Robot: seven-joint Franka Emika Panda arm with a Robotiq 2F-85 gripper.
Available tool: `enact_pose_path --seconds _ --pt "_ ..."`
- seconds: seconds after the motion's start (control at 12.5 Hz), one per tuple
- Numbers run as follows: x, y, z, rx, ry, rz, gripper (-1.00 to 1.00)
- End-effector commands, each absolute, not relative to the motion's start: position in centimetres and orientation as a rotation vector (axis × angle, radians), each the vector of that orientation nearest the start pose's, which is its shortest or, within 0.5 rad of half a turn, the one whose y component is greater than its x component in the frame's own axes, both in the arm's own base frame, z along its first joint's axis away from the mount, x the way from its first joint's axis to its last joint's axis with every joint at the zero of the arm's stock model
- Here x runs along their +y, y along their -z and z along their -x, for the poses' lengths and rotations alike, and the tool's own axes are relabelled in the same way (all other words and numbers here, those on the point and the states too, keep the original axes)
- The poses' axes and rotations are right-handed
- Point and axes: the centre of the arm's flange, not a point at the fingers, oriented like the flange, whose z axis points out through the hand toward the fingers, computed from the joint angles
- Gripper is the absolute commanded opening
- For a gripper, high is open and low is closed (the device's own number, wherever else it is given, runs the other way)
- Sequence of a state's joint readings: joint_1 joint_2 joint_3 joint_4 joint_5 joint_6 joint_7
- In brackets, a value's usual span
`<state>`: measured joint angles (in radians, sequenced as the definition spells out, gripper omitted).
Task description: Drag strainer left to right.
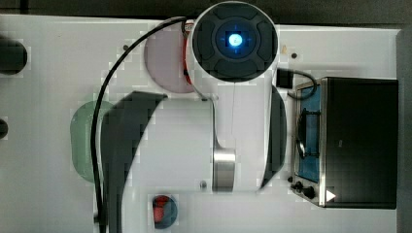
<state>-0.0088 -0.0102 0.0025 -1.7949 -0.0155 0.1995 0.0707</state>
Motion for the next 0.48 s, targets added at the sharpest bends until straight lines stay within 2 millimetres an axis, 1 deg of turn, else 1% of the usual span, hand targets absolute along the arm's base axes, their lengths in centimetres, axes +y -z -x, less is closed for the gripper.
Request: enact_pose_path --seconds 0.08,0.24,0.32,0.4,0.48 --pt "-2.9 -63.4 -39.8 1.492 0.029 2.764 0.59" --pt "-3.0 -63.4 -39.8 1.500 0.025 2.758 1.00" --pt "-2.2 -63.3 -40.0 1.476 0.023 2.756 1.00" --pt "-0.7 -63.1 -40.2 1.434 0.002 2.761 1.00" --pt "1.6 -62.7 -40.5 1.374 -0.027 2.778 1.00"
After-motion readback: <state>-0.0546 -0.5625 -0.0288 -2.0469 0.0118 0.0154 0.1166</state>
